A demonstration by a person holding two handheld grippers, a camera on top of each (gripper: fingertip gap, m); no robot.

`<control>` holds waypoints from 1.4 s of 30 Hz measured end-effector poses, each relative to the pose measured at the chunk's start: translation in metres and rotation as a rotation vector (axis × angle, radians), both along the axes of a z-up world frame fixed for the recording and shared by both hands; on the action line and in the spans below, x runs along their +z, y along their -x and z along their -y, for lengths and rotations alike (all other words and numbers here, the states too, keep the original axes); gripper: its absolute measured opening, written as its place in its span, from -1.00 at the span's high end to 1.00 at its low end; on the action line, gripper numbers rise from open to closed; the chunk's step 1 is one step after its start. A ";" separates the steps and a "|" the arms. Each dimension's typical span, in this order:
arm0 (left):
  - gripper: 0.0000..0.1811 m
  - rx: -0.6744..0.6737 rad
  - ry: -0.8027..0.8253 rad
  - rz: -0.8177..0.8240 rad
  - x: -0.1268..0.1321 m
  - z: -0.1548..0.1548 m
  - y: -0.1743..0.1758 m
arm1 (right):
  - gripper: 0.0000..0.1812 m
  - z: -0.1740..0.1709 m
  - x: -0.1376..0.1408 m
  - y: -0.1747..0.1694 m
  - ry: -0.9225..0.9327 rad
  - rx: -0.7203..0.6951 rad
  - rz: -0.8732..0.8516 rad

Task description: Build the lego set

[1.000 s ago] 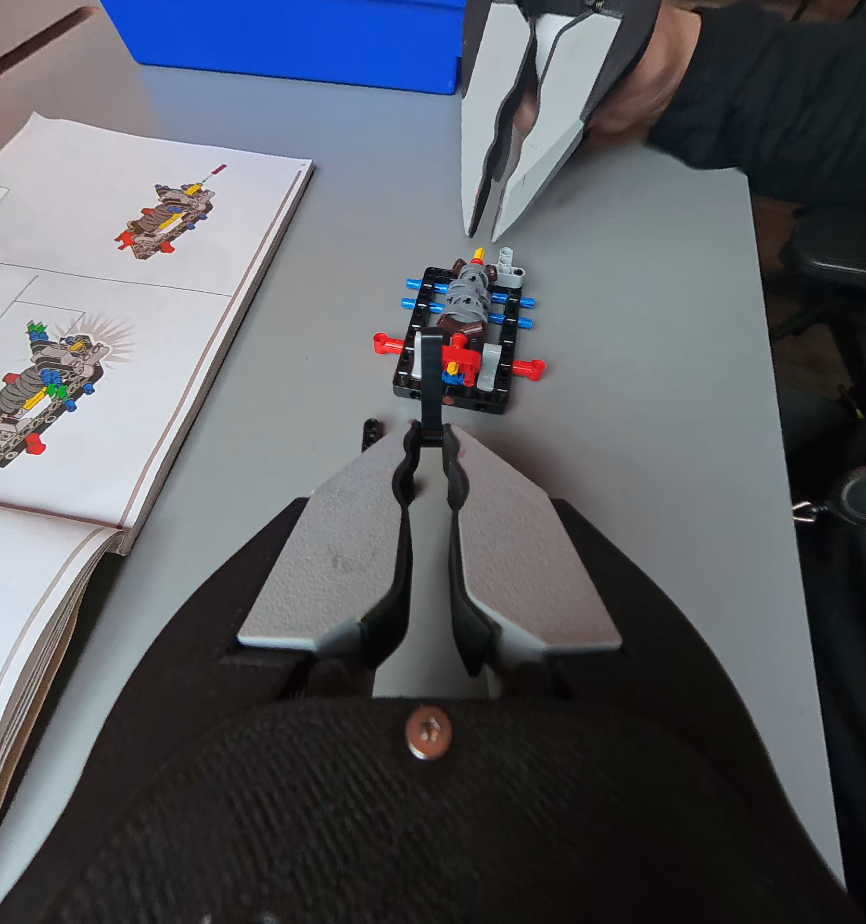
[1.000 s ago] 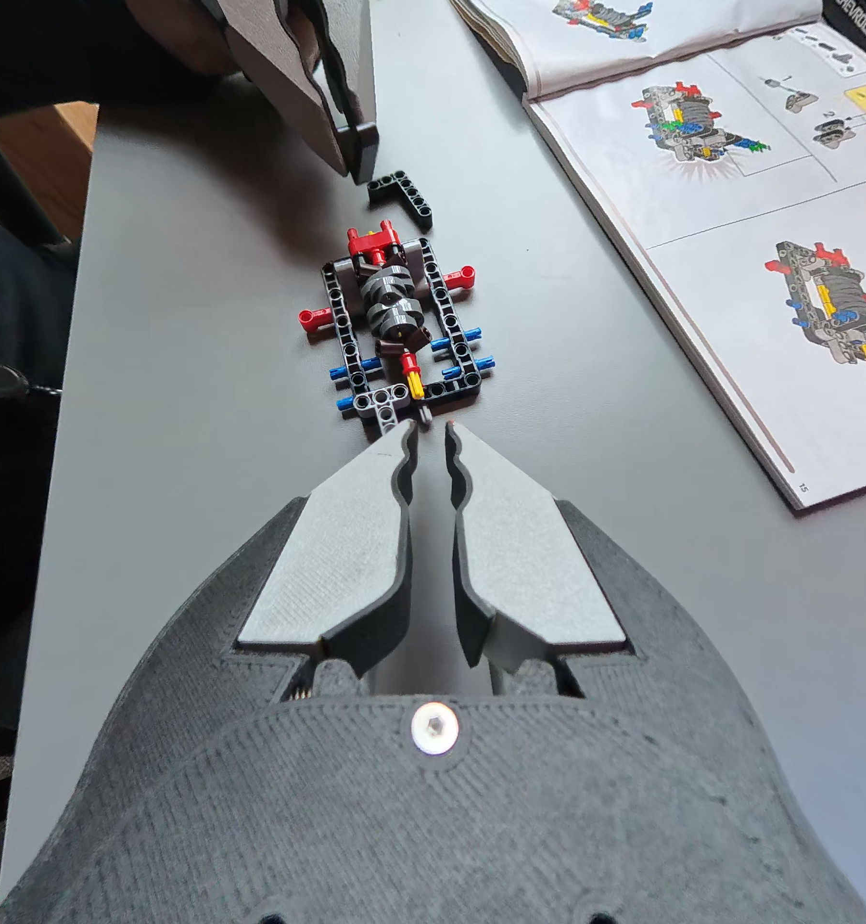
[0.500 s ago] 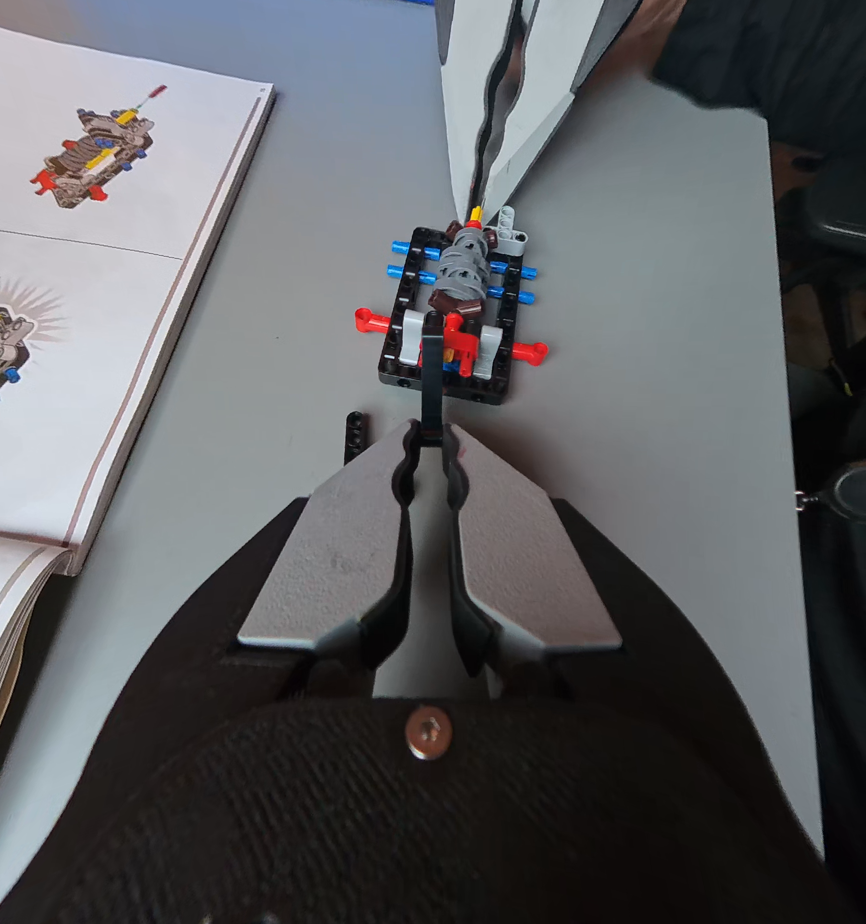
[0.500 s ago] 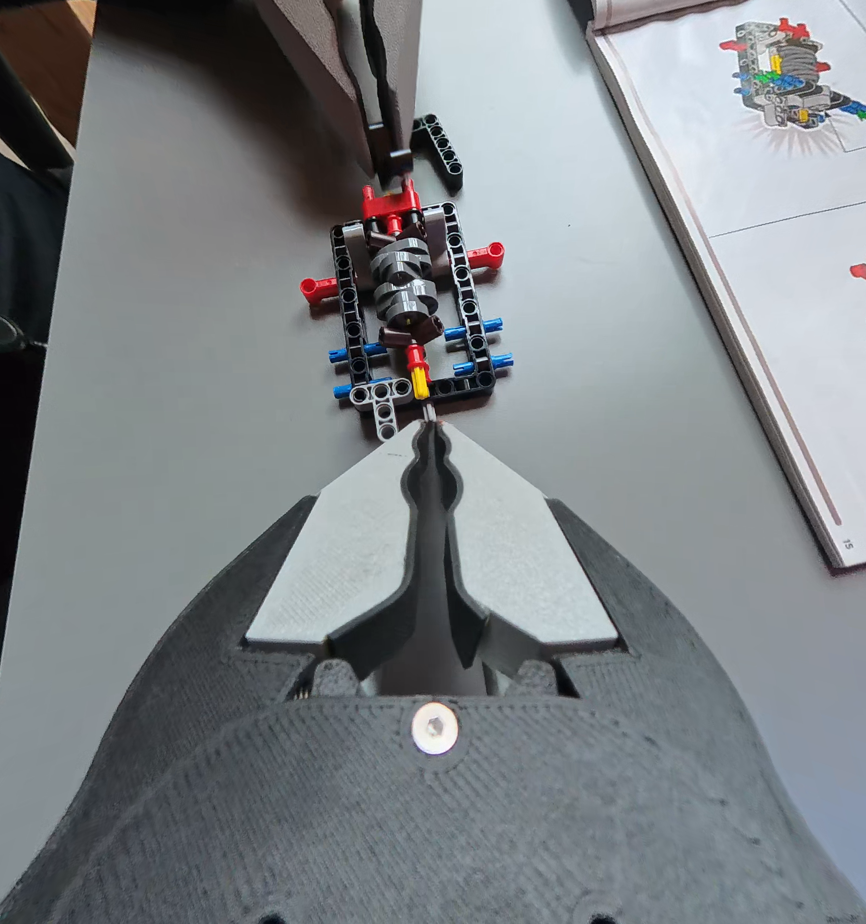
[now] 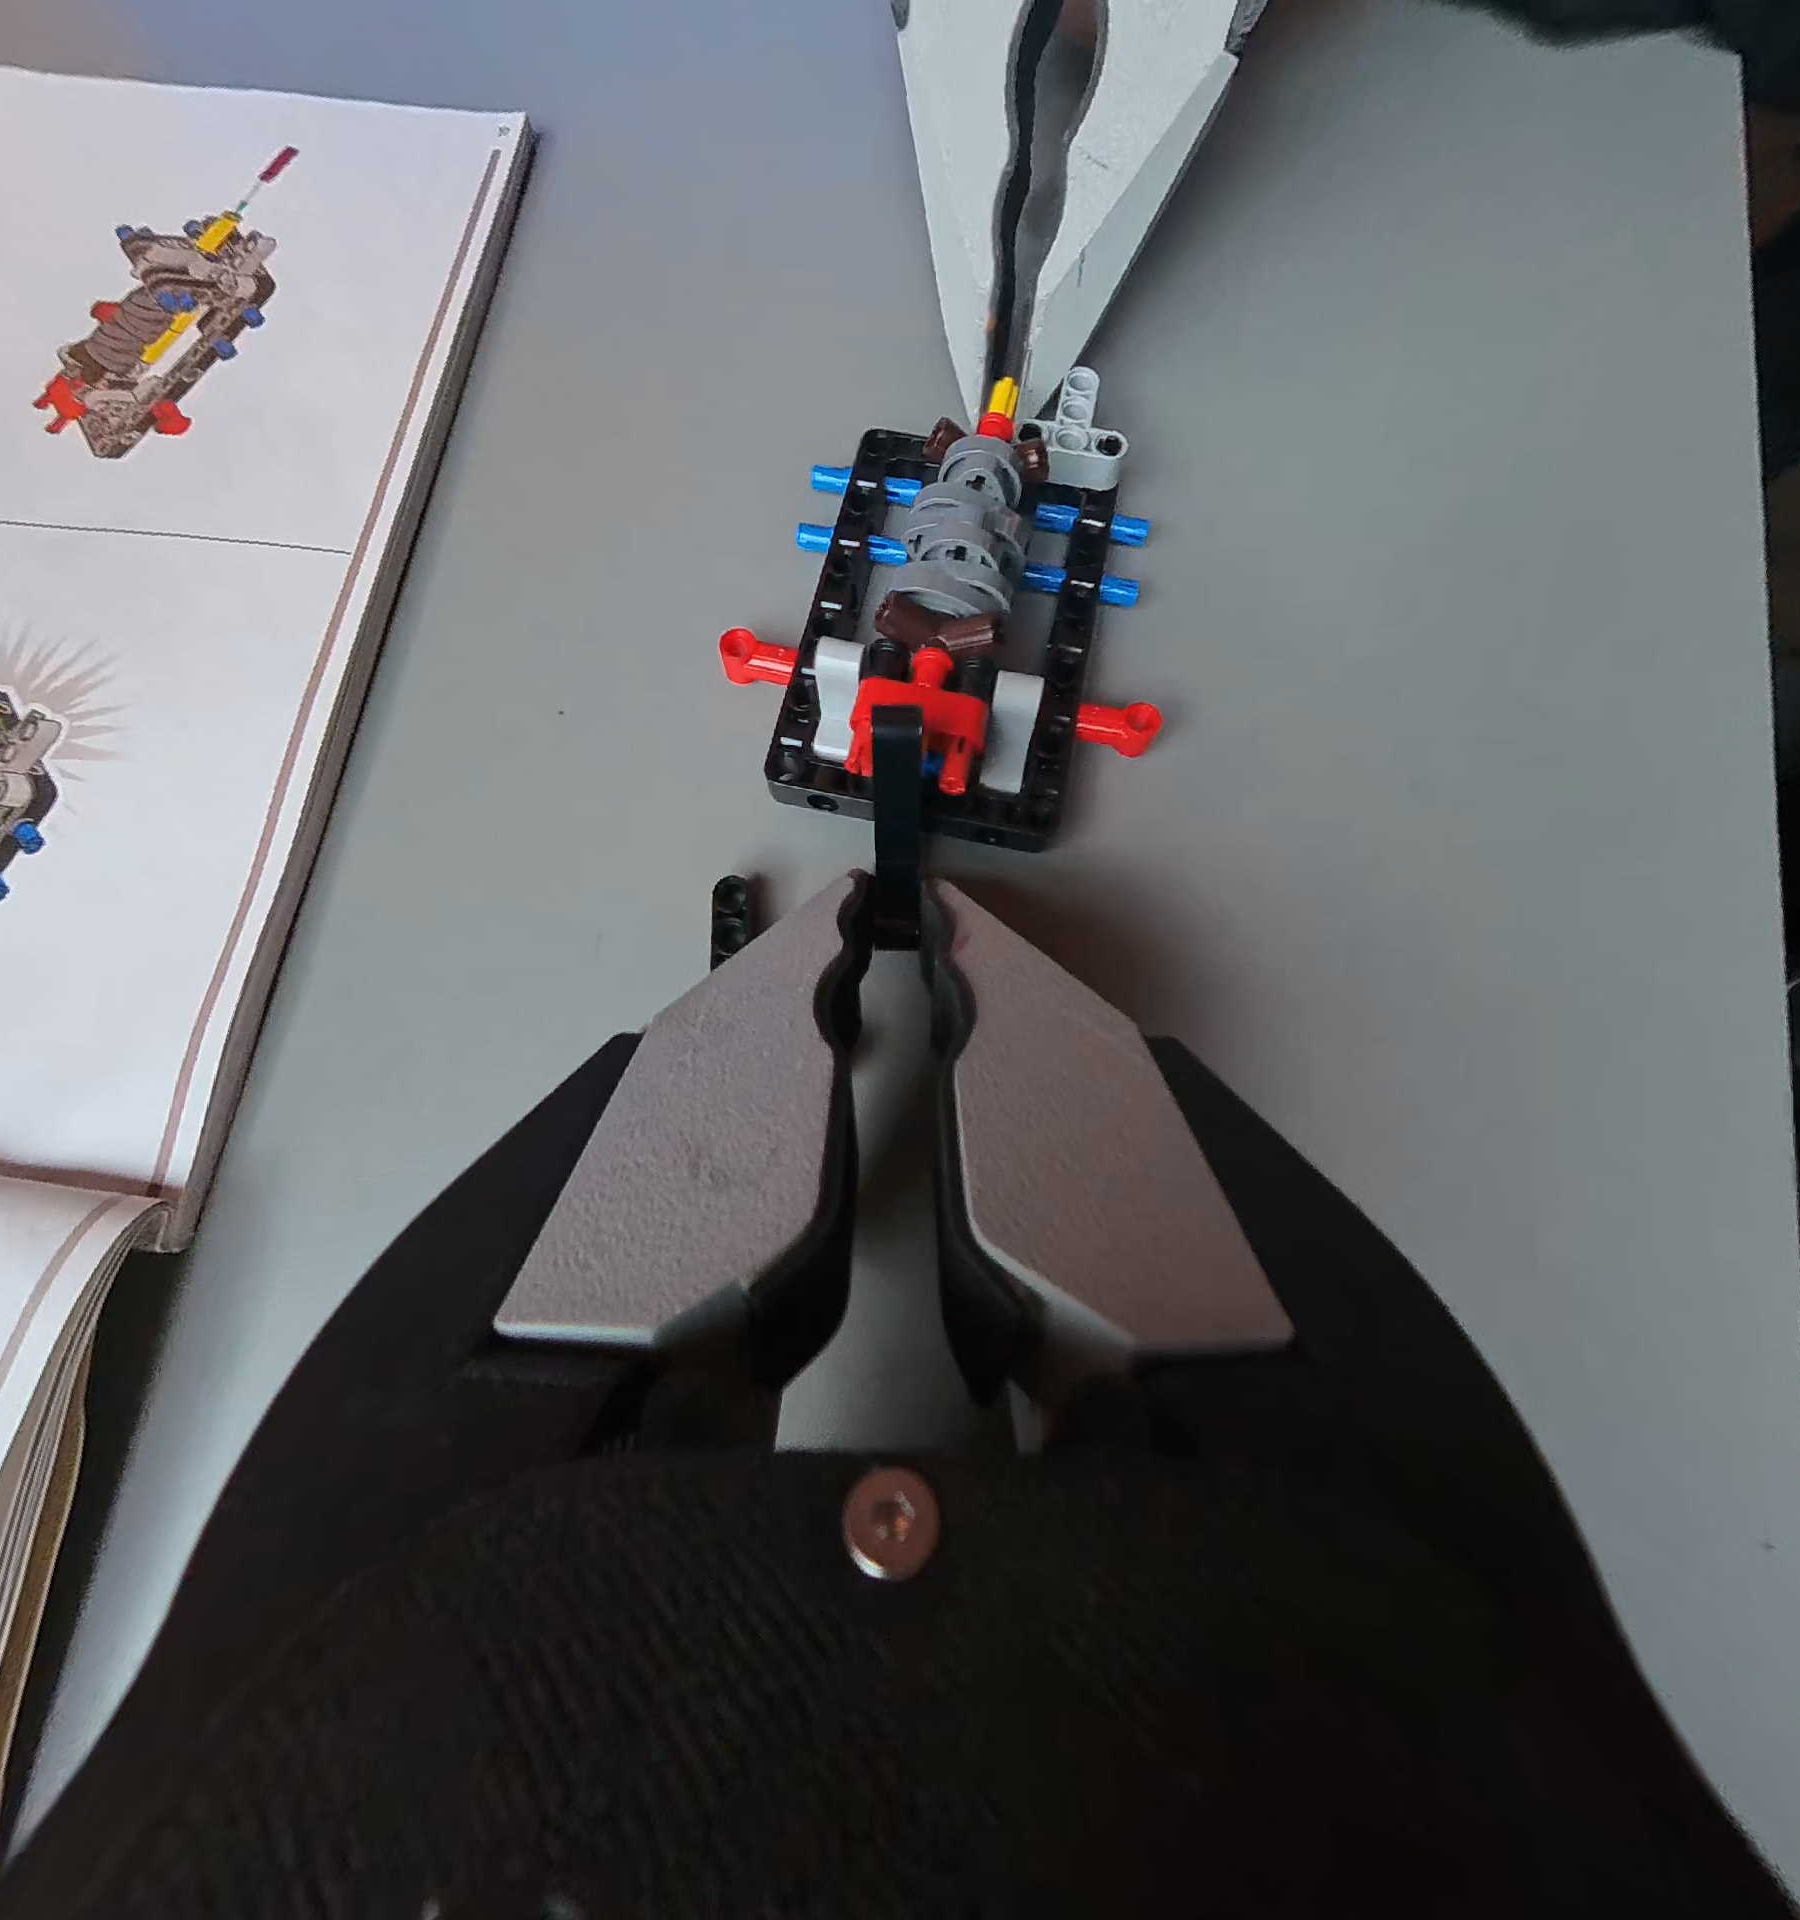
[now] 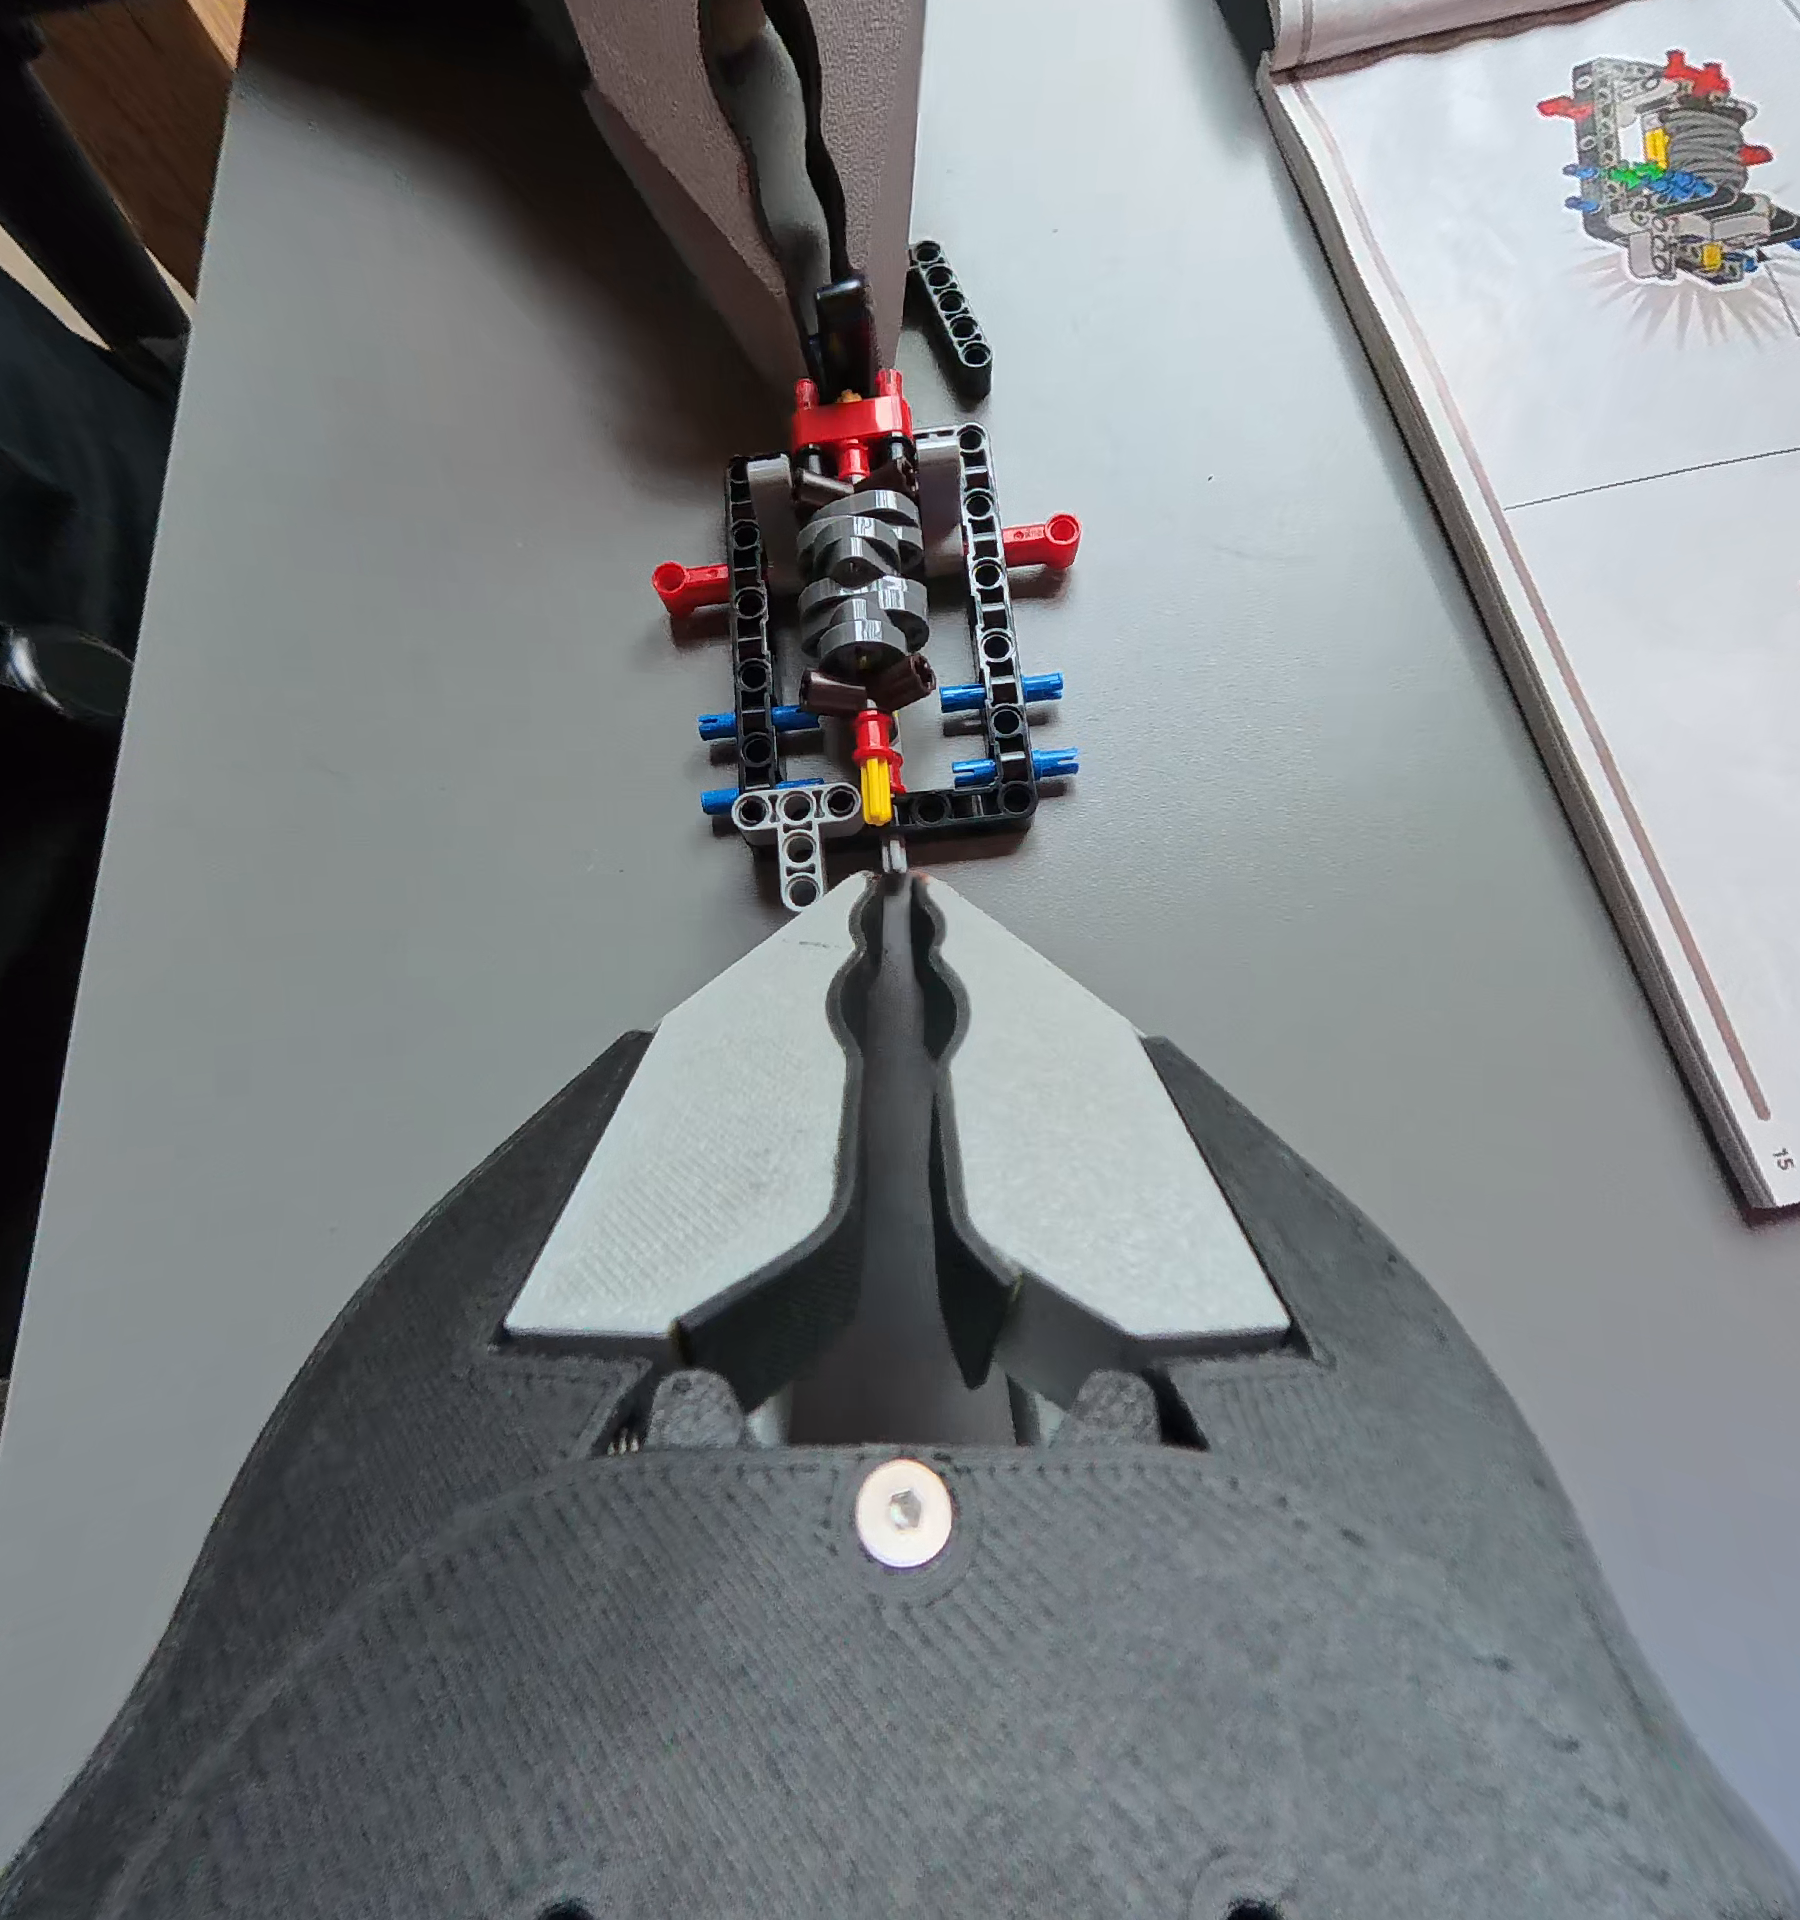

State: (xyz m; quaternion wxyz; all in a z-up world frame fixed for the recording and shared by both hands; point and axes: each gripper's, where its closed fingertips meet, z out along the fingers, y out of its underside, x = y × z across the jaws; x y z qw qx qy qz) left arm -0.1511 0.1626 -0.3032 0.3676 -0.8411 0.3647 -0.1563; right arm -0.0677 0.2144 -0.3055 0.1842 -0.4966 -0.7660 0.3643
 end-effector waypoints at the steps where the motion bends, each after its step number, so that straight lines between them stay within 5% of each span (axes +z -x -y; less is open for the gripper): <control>1: 0.94 -0.005 -0.009 -0.016 -0.001 0.001 0.000 | 0.97 0.000 0.000 0.000 -0.001 -0.001 -0.001; 42: 0.94 -0.023 0.036 0.043 0.001 0.006 -0.001 | 0.82 0.002 0.004 -0.008 0.066 0.040 0.004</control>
